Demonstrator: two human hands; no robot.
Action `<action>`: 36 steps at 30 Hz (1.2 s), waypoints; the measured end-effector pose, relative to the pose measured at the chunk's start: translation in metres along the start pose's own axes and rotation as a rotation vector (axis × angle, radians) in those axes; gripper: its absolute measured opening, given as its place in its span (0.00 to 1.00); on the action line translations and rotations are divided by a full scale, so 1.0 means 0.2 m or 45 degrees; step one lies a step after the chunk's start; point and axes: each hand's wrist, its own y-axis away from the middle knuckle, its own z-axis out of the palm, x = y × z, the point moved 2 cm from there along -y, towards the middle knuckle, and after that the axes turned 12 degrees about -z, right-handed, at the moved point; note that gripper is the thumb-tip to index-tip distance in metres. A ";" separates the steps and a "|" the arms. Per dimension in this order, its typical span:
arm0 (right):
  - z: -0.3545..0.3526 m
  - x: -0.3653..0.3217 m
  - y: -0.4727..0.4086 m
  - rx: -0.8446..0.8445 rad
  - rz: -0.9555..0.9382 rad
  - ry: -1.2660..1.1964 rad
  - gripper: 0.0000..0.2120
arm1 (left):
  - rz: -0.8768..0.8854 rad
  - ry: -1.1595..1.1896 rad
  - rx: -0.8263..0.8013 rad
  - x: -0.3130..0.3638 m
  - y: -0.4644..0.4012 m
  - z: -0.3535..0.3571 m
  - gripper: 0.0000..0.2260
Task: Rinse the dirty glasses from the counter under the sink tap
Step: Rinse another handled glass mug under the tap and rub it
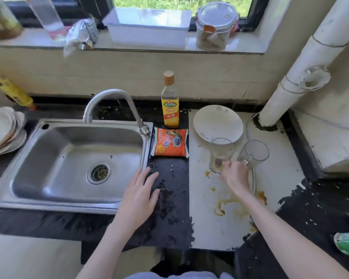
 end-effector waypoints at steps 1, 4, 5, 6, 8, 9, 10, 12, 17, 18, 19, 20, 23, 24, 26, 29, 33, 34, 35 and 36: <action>0.02 -0.01 0.03 -0.022 -0.027 -0.022 0.14 | -0.004 0.019 -0.001 -0.02 0.01 -0.02 0.20; 0.07 -0.09 0.13 -0.117 -0.128 -0.096 0.12 | -0.036 0.077 -0.056 -0.10 0.04 -0.04 0.23; 0.07 -0.13 0.16 -0.145 -0.181 -0.114 0.11 | -0.055 0.108 -0.084 -0.13 0.04 -0.04 0.24; 0.07 -0.19 0.19 -0.172 -0.229 -0.120 0.11 | -0.071 0.148 -0.113 -0.16 0.05 -0.05 0.25; 0.09 -0.34 0.24 -0.222 -0.300 -0.138 0.10 | -0.086 0.241 -0.166 -0.23 0.05 -0.07 0.27; 0.11 -0.43 0.27 -0.249 -0.323 -0.161 0.10 | -0.084 0.283 -0.183 -0.27 0.04 -0.10 0.29; 0.14 -0.52 0.30 -0.280 -0.339 -0.199 0.09 | -0.083 0.317 -0.202 -0.31 0.03 -0.12 0.30; 0.21 -0.69 0.37 -0.333 -0.363 -0.296 0.09 | -0.073 0.384 -0.241 -0.41 0.01 -0.19 0.34; 0.49 -1.06 0.47 -0.414 -0.428 -0.365 0.06 | -0.024 0.478 -0.278 -0.71 -0.16 -0.36 0.43; 0.54 -1.12 0.48 -0.459 -0.450 -0.364 0.06 | -0.013 0.491 -0.262 -0.77 -0.19 -0.39 0.44; 0.59 -1.18 0.49 -0.510 -0.476 -0.357 0.07 | -0.009 0.511 -0.250 -0.83 -0.21 -0.42 0.45; 0.63 -1.24 0.50 -0.552 -0.508 -0.346 0.07 | -0.017 0.553 -0.260 -0.88 -0.23 -0.45 0.44; 0.70 -1.36 0.51 -0.598 -0.583 -0.327 0.08 | -0.008 0.827 -0.315 -0.98 -0.26 -0.52 0.36; 0.71 -1.39 0.50 -0.600 -0.594 -0.336 0.09 | 0.007 0.883 -0.318 -1.00 -0.27 -0.53 0.34; 0.74 -1.42 0.49 -0.613 -0.611 -0.324 0.11 | 0.024 0.907 -0.296 -1.05 -0.29 -0.53 0.34; 0.77 -1.46 0.44 -0.659 -0.587 -0.327 0.10 | -0.064 0.950 -0.275 -1.11 -0.34 -0.49 0.33; 0.79 -1.45 0.31 -0.811 -0.484 -0.315 0.06 | -0.197 0.959 -0.275 -1.11 -0.40 -0.40 0.33; 0.79 -1.43 0.26 -0.828 -0.469 -0.286 0.08 | -0.213 0.950 -0.270 -1.11 -0.42 -0.39 0.34; 0.79 -1.41 0.21 -0.820 -0.461 -0.249 0.11 | -0.235 0.934 -0.275 -1.11 -0.43 -0.36 0.34; 0.79 -1.39 0.16 -0.783 -0.457 -0.206 0.13 | -0.252 0.917 -0.279 -1.11 -0.45 -0.35 0.34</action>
